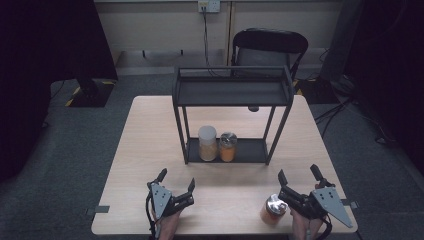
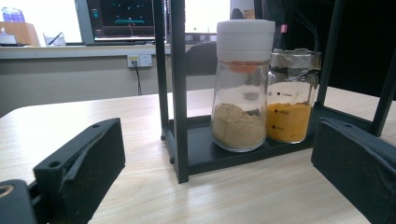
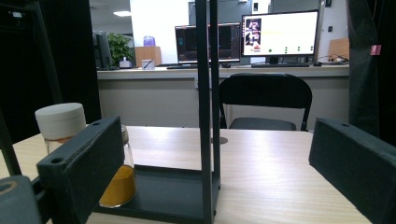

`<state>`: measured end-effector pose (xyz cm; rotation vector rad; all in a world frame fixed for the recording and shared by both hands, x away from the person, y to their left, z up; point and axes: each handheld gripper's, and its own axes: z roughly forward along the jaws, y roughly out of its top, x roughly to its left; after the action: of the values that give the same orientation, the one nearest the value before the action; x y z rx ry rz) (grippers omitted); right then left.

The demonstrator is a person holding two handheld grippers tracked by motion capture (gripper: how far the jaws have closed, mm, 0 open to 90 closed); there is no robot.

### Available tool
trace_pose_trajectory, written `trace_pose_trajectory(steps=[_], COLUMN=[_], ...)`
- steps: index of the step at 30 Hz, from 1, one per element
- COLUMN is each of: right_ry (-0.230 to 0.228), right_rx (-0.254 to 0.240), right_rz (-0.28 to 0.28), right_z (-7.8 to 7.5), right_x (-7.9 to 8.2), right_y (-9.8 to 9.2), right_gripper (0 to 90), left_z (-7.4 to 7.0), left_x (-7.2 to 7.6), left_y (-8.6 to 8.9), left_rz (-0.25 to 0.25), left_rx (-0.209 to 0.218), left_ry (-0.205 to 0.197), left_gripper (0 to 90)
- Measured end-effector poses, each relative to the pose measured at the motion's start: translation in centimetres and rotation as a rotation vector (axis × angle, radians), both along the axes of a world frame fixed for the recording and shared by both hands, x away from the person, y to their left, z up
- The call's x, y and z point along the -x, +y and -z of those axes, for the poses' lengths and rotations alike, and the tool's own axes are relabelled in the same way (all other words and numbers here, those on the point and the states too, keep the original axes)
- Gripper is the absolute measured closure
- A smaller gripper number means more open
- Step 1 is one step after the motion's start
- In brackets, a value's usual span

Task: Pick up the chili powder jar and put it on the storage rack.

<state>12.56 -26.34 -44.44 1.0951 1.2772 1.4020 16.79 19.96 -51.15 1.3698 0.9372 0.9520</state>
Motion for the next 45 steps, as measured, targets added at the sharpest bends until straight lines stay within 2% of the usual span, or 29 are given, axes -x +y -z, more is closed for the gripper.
trace_pose_trajectory(steps=[8, 12, 22, 26, 32, 39, 45], right_ry=[-0.007, -0.01, -0.007, -0.015, -0.008, -0.026, -0.031], right_rx=[0.023, 0.024, 0.07, 0.076, 0.092, 0.104, 0.09], right_rz=[-0.025, -0.054, -0.083, -0.112, -0.119, -0.142, -0.147], right_z=[-0.1, 0.3, 0.9, 1.0, 1.3, 2.0, 2.4], right_x=[1.0, 1.3, 2.7, 3.2, 4.1, 4.8, 5.1], right_y=[0.0, -0.2, -0.2, -0.7, -0.8, -1.0, -1.2], right_gripper=[3.9, 4.3, 5.5, 4.9, 5.3, 9.0, 11.4], left_z=[0.0, 0.0, 0.0, 0.0, 0.0, 0.0, 0.0], left_x=[0.0, 0.0, 0.0, 0.0, 0.0, 0.0, 0.0], left_y=[0.0, 0.0, 0.0, 0.0, 0.0, -0.1, -0.1], left_rz=[-0.001, -0.001, -0.002, -0.002, 0.0, -0.003, -0.002], left_rx=[0.0, 0.0, -0.002, -0.002, -0.001, -0.001, -0.002], left_ry=[0.0, -0.001, -0.001, -0.001, 0.0, 0.002, 0.002], left_gripper=[2.2, 2.2, 2.2, 2.2, 2.2, 2.2, 2.2])
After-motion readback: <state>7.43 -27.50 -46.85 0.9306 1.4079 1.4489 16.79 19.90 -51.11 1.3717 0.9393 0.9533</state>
